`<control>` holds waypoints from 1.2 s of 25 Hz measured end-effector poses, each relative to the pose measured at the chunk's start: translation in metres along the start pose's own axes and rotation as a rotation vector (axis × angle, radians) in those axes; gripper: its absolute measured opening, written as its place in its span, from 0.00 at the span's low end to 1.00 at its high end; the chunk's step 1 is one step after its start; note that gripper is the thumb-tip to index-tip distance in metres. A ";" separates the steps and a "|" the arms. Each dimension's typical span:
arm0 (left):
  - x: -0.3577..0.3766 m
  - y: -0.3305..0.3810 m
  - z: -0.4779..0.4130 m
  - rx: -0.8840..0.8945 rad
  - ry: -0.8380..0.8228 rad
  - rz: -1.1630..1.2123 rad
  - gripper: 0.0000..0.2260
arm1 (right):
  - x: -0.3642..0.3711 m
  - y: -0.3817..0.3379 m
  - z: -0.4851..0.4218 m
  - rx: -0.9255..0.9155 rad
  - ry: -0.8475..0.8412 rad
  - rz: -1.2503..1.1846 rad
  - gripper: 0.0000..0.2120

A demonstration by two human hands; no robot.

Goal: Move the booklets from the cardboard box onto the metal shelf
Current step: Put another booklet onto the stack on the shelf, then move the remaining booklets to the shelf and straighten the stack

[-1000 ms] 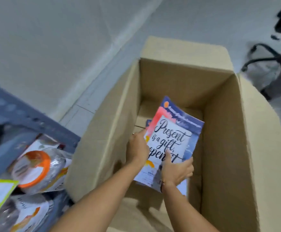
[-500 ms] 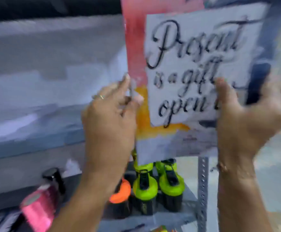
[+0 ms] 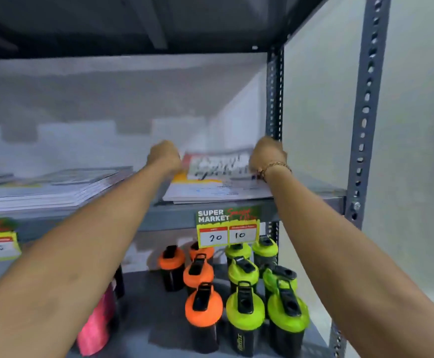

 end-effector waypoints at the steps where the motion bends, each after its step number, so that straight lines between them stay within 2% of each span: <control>1: 0.016 -0.002 0.000 -0.006 -0.090 -0.034 0.13 | 0.013 0.006 -0.002 0.014 -0.073 0.098 0.12; 3: 0.024 0.003 0.002 -0.047 -0.177 -0.102 0.16 | 0.017 0.010 -0.005 0.030 -0.122 0.150 0.13; 5: 0.008 0.030 0.017 -0.018 -0.156 -0.250 0.17 | 0.000 0.011 0.000 -0.045 -0.016 0.070 0.11; 6: -0.004 0.057 0.030 0.051 -0.047 -0.318 0.15 | -0.019 0.017 0.008 -0.138 0.145 -0.030 0.10; 7: -0.015 0.090 0.051 0.165 0.121 -0.328 0.14 | -0.043 0.031 0.026 -0.247 0.377 -0.162 0.11; 9: -0.016 0.167 0.134 0.517 0.501 -0.176 0.13 | -0.082 0.092 0.095 -0.475 0.961 -0.410 0.11; 10: 0.006 0.201 0.182 0.707 0.596 -0.023 0.14 | -0.081 0.139 0.129 -0.493 1.148 -0.428 0.11; 11: 0.043 0.229 0.224 0.862 0.563 0.156 0.13 | -0.070 0.192 0.156 -0.399 1.246 -0.356 0.12; 12: 0.092 0.258 0.263 0.970 0.433 0.360 0.13 | -0.050 0.260 0.175 -0.215 1.261 -0.226 0.13; 14: 0.203 0.299 0.329 0.998 0.107 0.716 0.15 | 0.008 0.411 0.217 0.281 1.081 -0.024 0.17; 16: 0.319 0.321 0.397 0.927 -0.267 0.812 0.16 | 0.078 0.541 0.287 0.796 0.783 0.024 0.21; 18: 0.442 0.320 0.484 0.888 -0.692 0.638 0.17 | 0.135 0.631 0.375 1.243 0.504 0.036 0.25; 20: 0.544 0.289 0.558 0.776 -1.105 0.419 0.18 | 0.176 0.677 0.451 1.614 0.211 0.096 0.34; 21: 0.584 0.271 0.594 0.670 -1.283 0.293 0.19 | 0.190 0.695 0.485 1.760 0.104 0.136 0.40; 22: 0.608 0.252 0.616 0.560 -1.378 0.160 0.20 | 0.199 0.707 0.506 1.833 0.040 0.163 0.47; 23: 0.622 0.235 0.628 0.475 -1.408 0.046 0.20 | 0.205 0.712 0.518 1.849 0.011 0.172 0.51; 25: 0.627 0.225 0.638 0.423 -1.337 -0.039 0.20 | 0.214 0.719 0.527 1.814 0.040 0.157 0.55; 30: 0.620 0.239 0.635 0.352 -1.214 -0.058 0.12 | 0.205 0.722 0.520 1.803 0.157 0.204 0.50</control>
Point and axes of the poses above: each hand's wrist, its own z-axis away from the middle knuckle, its own x-axis out of the palm, y = z × x, the point moved 7 cm from there along -z, towards the middle knuckle, and after that the axes turned 7 degrees about x, right-handed, at the moved point
